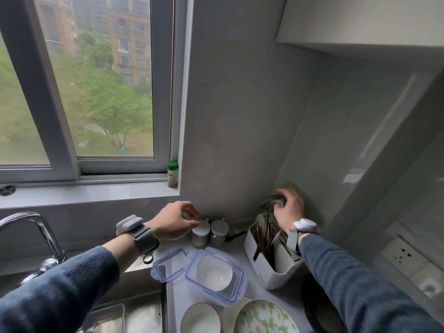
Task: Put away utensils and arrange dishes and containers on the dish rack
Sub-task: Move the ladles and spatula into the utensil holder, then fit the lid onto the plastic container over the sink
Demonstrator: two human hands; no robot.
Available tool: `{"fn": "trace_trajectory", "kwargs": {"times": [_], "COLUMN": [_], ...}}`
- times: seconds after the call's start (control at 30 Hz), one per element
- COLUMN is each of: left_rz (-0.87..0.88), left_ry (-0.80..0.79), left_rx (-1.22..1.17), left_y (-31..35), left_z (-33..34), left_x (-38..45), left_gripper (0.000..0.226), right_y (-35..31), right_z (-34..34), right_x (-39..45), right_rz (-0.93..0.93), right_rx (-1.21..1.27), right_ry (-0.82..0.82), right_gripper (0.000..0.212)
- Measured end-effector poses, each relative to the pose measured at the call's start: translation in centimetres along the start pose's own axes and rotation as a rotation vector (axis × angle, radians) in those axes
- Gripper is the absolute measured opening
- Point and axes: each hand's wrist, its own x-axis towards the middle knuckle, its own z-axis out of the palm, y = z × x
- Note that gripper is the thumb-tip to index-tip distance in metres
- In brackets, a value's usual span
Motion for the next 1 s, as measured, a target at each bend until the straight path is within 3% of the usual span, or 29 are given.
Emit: {"fn": "trace_trajectory", "kwargs": {"times": [0.17,0.3,0.57,0.83,1.0], "left_rz": [-0.028,-0.103,-0.292,-0.517,-0.703], "left_ry": [0.013,0.002,-0.029,0.039,0.034], "left_rx": [0.005,0.016,0.06,0.027,0.001], "left_y": [-1.1,-4.6,-13.9,-22.6,-26.4], "left_z": [-0.6,-0.2,0.4,-1.1,0.3], "left_x": [-0.5,-3.1,-11.9,-21.5,-27.4], "left_gripper": [0.02,0.019,0.021,0.023,0.017], "right_y": [-2.9,-7.5,-13.0,-18.0,-20.4], "right_z": [1.4,4.3,11.3,15.8,18.3], "right_x": [-1.4,-5.3,-14.3,-20.4,-24.6], "right_rz": [-0.205,-0.28,-0.274,-0.293,-0.293], "right_rx": [0.016,0.074,0.053,-0.031,-0.038], "right_ry": [-0.065,-0.332,-0.832,-1.039,-1.198], "right_gripper": [0.038,0.034,0.038,0.034,0.043]}}
